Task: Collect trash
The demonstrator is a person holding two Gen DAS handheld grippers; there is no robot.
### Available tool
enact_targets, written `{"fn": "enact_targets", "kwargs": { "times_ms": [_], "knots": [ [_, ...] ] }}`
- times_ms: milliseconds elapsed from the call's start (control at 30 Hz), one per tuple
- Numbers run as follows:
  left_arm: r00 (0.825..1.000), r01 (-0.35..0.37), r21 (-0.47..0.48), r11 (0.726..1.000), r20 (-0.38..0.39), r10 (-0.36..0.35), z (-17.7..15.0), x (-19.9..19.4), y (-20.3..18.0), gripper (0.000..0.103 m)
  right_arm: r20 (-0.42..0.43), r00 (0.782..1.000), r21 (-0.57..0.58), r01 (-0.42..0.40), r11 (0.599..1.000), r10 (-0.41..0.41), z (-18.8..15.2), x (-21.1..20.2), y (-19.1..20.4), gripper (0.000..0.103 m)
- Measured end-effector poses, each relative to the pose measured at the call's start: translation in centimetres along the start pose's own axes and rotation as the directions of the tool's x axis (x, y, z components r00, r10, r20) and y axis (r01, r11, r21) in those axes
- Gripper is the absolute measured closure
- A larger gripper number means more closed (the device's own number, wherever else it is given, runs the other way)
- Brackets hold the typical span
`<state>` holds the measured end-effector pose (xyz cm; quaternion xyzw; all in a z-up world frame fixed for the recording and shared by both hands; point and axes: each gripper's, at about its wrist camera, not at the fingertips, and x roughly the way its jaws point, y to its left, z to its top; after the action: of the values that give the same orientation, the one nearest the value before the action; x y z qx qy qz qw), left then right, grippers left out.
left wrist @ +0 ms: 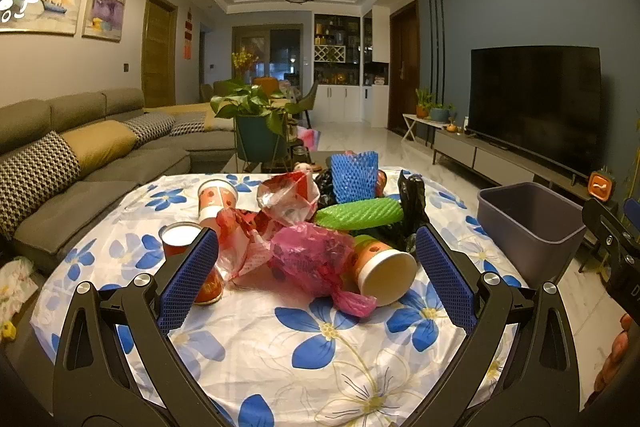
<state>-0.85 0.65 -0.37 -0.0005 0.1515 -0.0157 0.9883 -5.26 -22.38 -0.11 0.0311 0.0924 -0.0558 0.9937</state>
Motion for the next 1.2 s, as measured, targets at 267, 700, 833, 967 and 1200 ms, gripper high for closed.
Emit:
{"fn": "enact_targets", "kwargs": {
  "times_ms": [267, 700, 833, 967, 1200],
  "knots": [
    [1.000, -0.004, 0.010, 1.000, -0.005, 0.004, -0.1, 0.0, 0.0, 0.006, 0.002, 1.000, -0.002, 0.001, 1.000, -0.001, 0.1, 0.1, 0.0, 0.005],
    [1.000, -0.001, 0.012, 1.000, -0.007, 0.001, 0.0, 0.3, -0.1, 0.006, 0.004, 1.000, -0.004, 0.002, 1.000, -0.002, 0.1, 0.0, 0.1, 0.005],
    [1.000, 0.001, 0.013, 1.000, -0.009, -0.001, 0.0, 0.5, -0.3, 0.006, 0.004, 1.000, -0.004, 0.003, 1.000, -0.003, 0.1, 0.1, 0.1, 0.005],
    [1.000, 0.001, 0.014, 1.000, -0.010, -0.001, 0.0, 0.5, -0.3, 0.006, 0.006, 1.000, -0.006, 0.003, 1.000, -0.003, 0.1, 0.1, 0.1, 0.005],
    [1.000, 0.003, 0.007, 1.000, -0.006, -0.003, -0.4, 1.0, -0.2, 0.006, 0.016, 1.000, -0.023, -0.016, 1.000, 0.016, -0.2, 0.6, 0.1, 0.005]
  ]
}}
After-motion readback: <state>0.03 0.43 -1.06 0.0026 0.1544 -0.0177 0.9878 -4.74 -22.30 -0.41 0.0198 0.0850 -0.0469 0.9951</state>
